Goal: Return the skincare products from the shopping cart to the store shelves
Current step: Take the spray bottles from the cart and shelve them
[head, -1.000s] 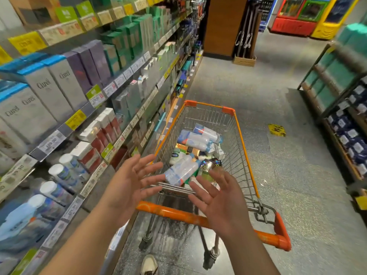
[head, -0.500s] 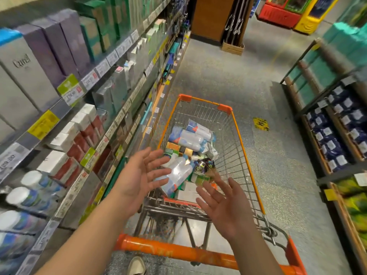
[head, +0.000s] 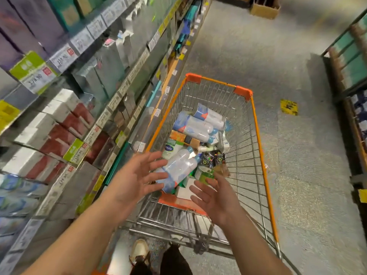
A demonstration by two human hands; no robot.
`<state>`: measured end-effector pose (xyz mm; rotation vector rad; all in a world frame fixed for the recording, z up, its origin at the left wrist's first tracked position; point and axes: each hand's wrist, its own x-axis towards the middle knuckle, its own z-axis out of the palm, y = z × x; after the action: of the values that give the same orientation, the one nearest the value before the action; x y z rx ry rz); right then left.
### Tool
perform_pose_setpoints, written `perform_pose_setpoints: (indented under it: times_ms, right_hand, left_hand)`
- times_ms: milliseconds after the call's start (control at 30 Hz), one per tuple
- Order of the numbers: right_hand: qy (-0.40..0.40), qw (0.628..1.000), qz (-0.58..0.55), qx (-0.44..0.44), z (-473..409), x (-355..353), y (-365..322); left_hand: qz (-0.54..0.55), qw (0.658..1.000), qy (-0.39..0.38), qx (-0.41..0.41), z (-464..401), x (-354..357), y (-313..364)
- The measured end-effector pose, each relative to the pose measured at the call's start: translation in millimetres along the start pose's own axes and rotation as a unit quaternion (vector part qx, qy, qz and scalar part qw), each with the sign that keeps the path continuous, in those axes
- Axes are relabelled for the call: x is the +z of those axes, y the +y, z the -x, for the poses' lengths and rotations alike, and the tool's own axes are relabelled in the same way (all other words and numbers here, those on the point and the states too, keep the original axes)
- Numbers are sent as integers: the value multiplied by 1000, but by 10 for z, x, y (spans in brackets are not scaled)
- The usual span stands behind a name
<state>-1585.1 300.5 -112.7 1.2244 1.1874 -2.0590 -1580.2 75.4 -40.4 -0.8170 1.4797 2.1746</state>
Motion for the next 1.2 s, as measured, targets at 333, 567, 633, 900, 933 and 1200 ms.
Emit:
perform_pose_setpoints:
  times_ms: [333, 567, 633, 900, 933, 1200]
  right_hand:
    - [-29, 995, 82, 41, -1677, 17, -65]
    - [15, 989, 148, -4, -2295, 29, 141]
    - [31, 986, 163, -14, -2422, 42, 209]
    - [1, 997, 75, -7, -2765, 216, 337]
    - [8, 997, 77, -2, -2799, 216, 355]
    - [-21, 996, 81, -11, -2795, 241, 377]
  left_hand:
    - [15, 993, 72, -94, -606, 321, -449]
    - [54, 981, 122, -138, -1012, 439, -549]
    - [51, 980, 129, -142, -1076, 476, -578]
    - [39, 976, 150, -152, -1116, 426, -630]
    - [38, 975, 155, -153, -1118, 410, -638]
    - [25, 971, 174, -163, -1141, 398, -706]
